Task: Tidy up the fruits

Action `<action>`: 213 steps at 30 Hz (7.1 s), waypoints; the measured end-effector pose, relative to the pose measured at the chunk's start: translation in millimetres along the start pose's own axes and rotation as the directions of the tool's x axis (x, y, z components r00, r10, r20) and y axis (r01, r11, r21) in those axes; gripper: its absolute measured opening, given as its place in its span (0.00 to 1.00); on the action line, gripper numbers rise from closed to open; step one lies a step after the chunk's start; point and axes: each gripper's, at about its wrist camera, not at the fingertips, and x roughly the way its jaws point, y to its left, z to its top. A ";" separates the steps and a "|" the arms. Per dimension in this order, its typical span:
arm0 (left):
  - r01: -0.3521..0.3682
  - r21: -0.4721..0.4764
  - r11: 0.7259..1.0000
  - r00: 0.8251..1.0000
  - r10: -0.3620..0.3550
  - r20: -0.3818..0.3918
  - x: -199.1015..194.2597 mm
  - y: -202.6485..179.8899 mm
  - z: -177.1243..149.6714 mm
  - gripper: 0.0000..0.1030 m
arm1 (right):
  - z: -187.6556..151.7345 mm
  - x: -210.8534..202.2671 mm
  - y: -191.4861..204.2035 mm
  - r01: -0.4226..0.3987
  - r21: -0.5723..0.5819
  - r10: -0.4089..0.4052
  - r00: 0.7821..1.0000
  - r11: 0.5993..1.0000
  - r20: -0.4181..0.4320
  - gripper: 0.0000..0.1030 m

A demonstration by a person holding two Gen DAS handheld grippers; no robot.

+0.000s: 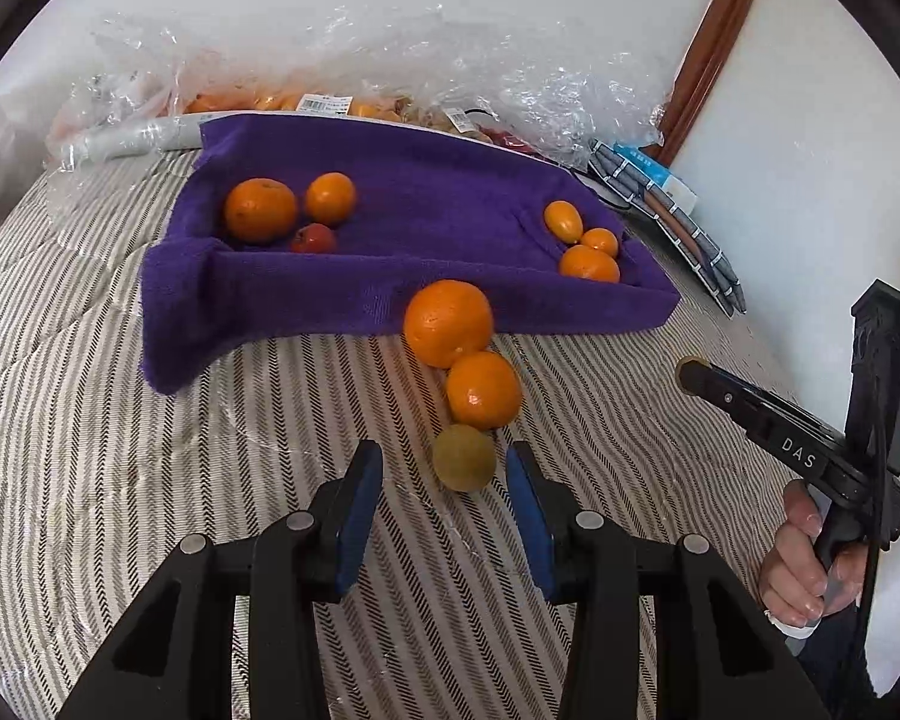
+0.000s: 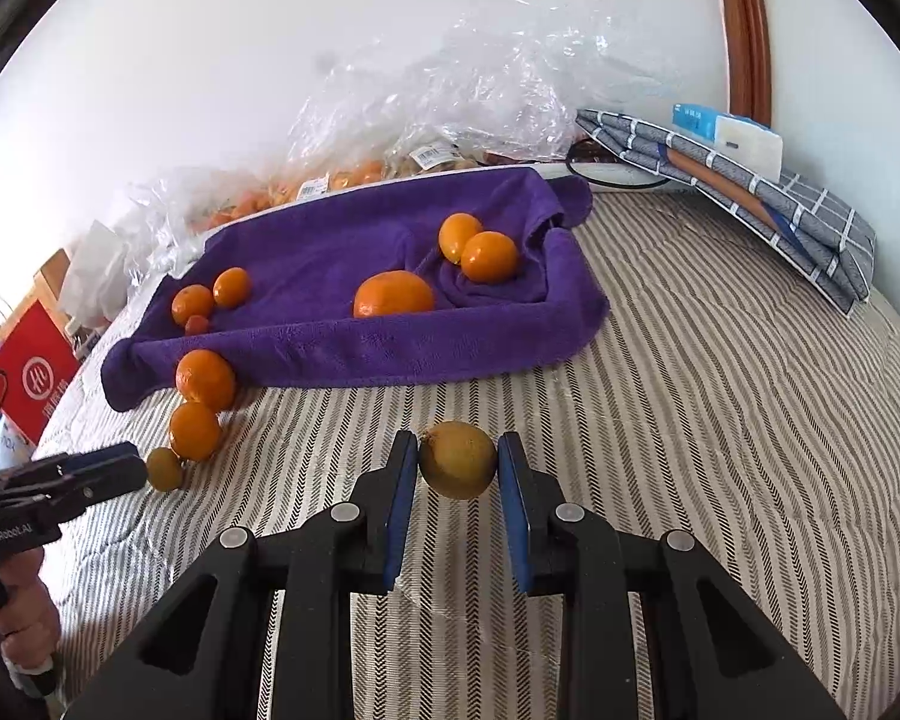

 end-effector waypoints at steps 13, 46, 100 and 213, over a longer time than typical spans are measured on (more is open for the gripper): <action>-0.021 0.007 1.000 0.997 0.020 0.080 -4.3 -7.2 -3.8 0.22 | -0.3 5.2 1.1 -0.007 0.001 0.007 1.000 1.000 -0.023 0.27; -0.230 -0.235 0.944 0.927 0.287 0.243 -75.3 68.7 44.6 0.22 | 55.7 -11.8 25.7 -0.055 -0.019 0.057 0.990 0.998 0.129 0.27; -0.132 -0.187 0.974 0.961 0.172 0.215 -5.1 63.1 102.5 0.42 | 52.8 31.4 79.7 -0.133 -0.110 0.136 0.991 0.985 0.015 0.43; -0.289 -0.057 0.956 0.922 0.294 0.253 -147.5 -63.4 10.3 0.84 | 26.5 -163.8 55.8 0.137 -0.047 -0.128 0.977 0.989 0.171 0.82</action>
